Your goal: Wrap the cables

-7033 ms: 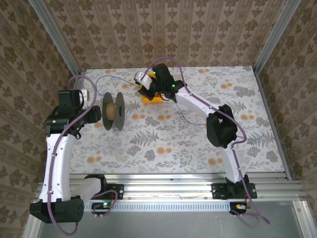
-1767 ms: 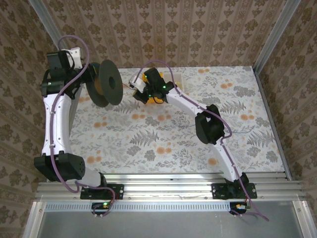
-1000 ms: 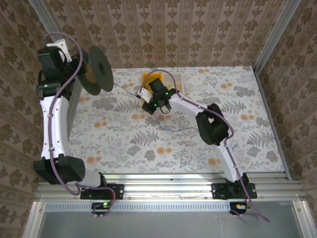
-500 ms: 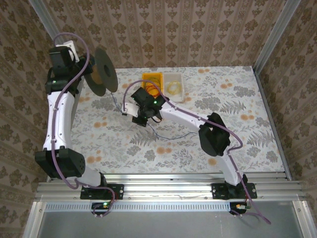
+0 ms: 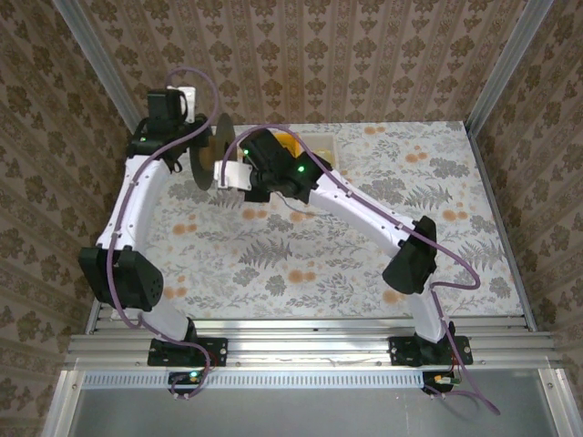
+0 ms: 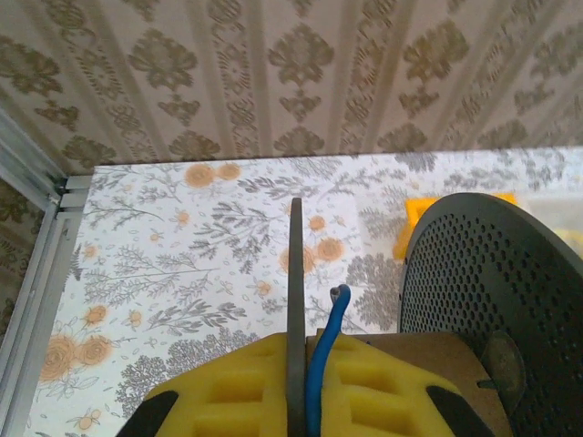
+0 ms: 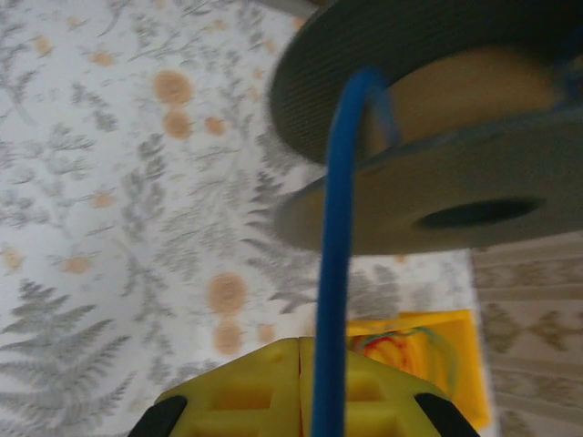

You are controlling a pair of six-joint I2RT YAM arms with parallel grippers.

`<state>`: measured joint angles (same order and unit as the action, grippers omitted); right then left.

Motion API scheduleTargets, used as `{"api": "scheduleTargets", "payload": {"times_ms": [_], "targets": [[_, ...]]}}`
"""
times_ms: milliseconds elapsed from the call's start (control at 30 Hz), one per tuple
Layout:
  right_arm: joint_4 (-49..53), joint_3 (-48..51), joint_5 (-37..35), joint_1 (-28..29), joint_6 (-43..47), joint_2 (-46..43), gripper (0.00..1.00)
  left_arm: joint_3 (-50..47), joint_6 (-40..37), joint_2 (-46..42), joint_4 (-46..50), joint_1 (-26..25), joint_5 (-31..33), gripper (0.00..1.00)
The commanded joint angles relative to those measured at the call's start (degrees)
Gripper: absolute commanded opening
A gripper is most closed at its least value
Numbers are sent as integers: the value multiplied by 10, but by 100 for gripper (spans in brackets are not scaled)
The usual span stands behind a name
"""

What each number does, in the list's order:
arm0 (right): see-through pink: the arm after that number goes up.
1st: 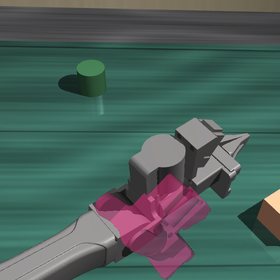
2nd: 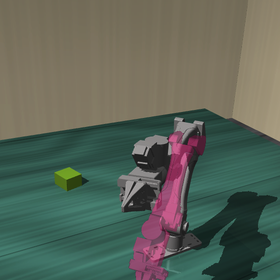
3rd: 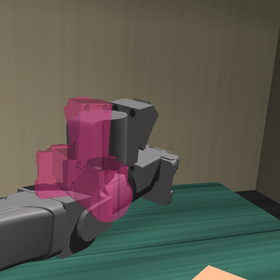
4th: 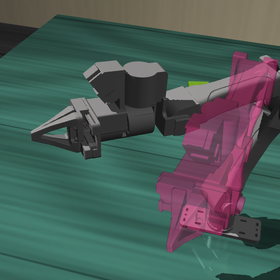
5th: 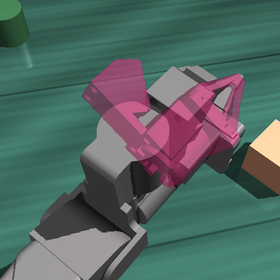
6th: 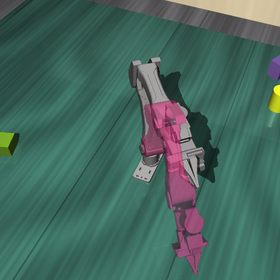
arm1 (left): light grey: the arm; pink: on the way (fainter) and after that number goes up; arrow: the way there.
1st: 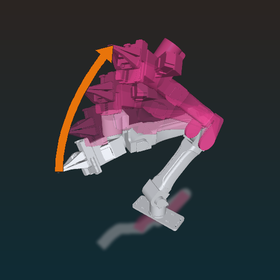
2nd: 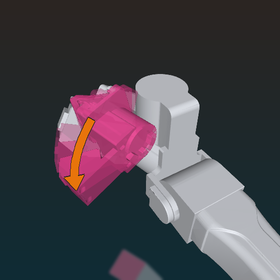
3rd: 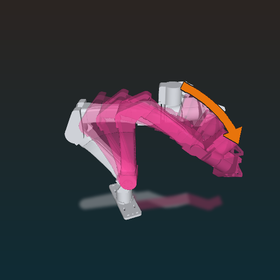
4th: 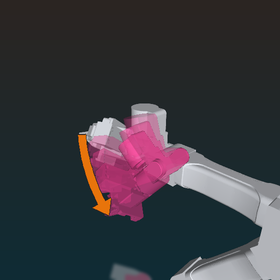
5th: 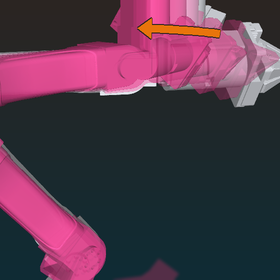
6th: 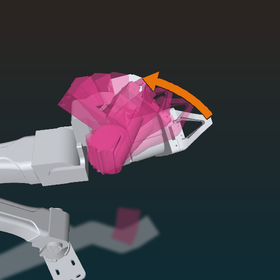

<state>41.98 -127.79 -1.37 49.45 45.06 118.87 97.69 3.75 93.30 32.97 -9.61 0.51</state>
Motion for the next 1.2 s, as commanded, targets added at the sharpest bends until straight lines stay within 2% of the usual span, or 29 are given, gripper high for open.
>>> {"api": "scheduleTargets", "payload": {"times_ms": [0,167,367,467,700,933,967,1000,1100,1167], "targets": [[-16,-86,-46,-9,54,28,0,28,-59,-3,13,-15,30,0],[-65,-155,-83,-24,100,65,0,21,-90,-15,45,-27,0,0],[-81,-204,-70,-65,112,91,0,2,-138,-39,93,-37,-45,0],[-82,-215,-53,-85,105,97,0,-13,-162,-58,106,-43,-70,0],[-80,-228,1,-127,86,112,0,-19,-236,-113,149,-65,-183,0],[-85,-233,49,-166,50,140,0,-11,-260,-157,173,-66,-222,0],[-84,-233,56,-173,41,142,2,-12,-260,-163,172,-66,-224,0],[-79,-233,64,-179,35,146,9,-12,-262,-169,172,-65,-227,0],[-71,-222,81,-198,16,147,20,-9,-262,-181,172,-55,-230,0],[-70,-202,93,-211,4,142,23,-8,-260,-188,169,-43,-237,0]]}}
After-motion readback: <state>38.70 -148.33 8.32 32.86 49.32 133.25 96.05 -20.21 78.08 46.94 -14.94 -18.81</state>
